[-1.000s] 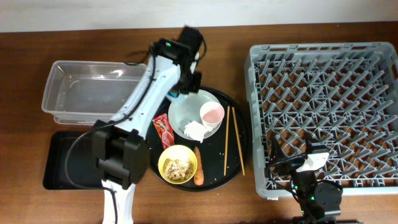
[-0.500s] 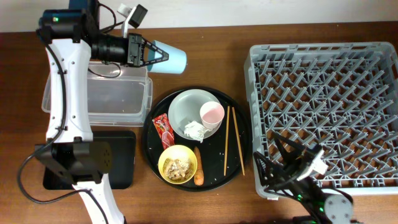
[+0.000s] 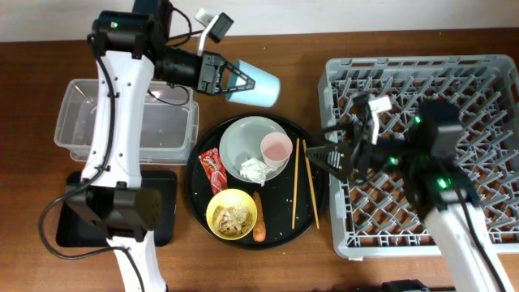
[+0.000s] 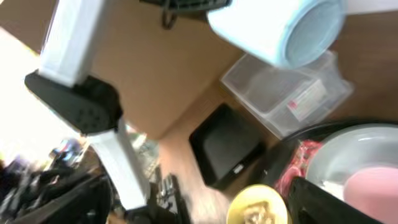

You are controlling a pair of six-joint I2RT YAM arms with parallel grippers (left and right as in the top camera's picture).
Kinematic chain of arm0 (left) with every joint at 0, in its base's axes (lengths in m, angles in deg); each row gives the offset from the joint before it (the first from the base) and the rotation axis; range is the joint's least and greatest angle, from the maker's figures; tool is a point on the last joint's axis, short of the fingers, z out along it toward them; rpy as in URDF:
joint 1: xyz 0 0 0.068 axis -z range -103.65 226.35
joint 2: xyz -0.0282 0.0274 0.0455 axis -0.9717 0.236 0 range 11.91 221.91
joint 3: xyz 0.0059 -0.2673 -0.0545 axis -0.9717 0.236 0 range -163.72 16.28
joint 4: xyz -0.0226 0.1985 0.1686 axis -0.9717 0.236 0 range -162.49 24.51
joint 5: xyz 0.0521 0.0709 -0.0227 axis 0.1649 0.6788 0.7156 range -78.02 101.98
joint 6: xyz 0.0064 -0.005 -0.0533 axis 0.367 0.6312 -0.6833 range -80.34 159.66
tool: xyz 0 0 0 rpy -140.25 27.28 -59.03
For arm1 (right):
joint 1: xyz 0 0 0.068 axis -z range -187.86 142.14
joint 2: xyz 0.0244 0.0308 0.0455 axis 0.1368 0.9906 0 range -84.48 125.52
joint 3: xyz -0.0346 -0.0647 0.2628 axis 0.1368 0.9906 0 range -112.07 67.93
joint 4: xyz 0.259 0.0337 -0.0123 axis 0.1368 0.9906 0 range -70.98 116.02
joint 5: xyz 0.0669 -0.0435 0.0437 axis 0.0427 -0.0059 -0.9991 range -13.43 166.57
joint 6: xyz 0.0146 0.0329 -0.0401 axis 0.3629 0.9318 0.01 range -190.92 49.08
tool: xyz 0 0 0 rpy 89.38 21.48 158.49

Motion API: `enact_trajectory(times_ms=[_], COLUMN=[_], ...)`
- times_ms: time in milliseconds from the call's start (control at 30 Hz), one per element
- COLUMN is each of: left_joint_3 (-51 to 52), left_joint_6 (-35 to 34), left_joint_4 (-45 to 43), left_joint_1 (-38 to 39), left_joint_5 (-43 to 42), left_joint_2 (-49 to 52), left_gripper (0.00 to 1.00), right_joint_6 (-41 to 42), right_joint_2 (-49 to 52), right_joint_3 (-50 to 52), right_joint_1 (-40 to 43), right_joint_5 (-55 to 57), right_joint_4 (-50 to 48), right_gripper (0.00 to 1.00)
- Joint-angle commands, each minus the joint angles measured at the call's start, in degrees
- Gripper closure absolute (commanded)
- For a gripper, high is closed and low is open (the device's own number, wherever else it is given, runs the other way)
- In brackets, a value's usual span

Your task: Sort waste into correct bins and load items into the dishwasher rack

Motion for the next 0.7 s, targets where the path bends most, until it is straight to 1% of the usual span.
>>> enact_trajectory(times_ms=[0, 67, 167, 200, 233, 300, 400, 467, 500, 667], left_joint_3=[-0.3, -0.3, -0.3, -0.3, -0.3, -0.3, -0.3, -0.3, -0.3, -0.3], left_joint_6=[0.9, 0.9, 0.9, 0.4, -0.5, -0.5, -0.5, -1.7, -1.8, -1.7], left_joint_4=[0.1, 0.1, 0.1, 0.1, 0.1, 0.1, 0.1, 0.1, 0.1, 0.1], left_joint_1=[3.5, 5.1, 7.1, 7.4, 7.4, 7.4, 7.4, 7.6, 8.1, 10.7], left_joint_5=[-4.9, -4.9, -4.8, -4.8, -4.9, -4.9, -4.9, -4.9, -4.9, -4.9], left_joint_2=[-0.8, -0.8, -0.8, -0.8, -0.8, -0.8, -0.8, -0.8, -0.8, -0.8], left_gripper=[1.00, 1.00, 1.00, 1.00, 1.00, 1.00, 1.00, 1.00, 1.00, 1.00], right_joint_6=[-2.7, -2.6, -2.5, -2.3, -2.3, -2.3, -0.8, -0.8, -0.8, -0.9], right_joint_2=[5.8, 8.0, 8.2, 8.2, 8.2, 8.2, 8.2, 8.2, 8.4, 10.1], right_joint_3=[-0.7, -0.7, -0.7, -0.7, -0.7, -0.7, -0.7, -0.7, -0.7, -0.7], right_joint_1=[0.2, 0.2, 0.2, 0.3, 0.3, 1.0, 4.4, 5.7, 5.8, 4.8], right_joint_5=[-13.7, -13.7, -13.6, -11.8, -8.1, -4.8, -3.7, -2.4, -1.6, -1.6], right_joint_4=[-5.6, -8.8, -16.2, -18.8, -19.0, -18.9, -18.8, -18.8, -18.7, -18.7], right_gripper=[0.17, 0.18, 0.18, 0.18, 0.18, 0.18, 0.18, 0.17, 0.12, 0.07])
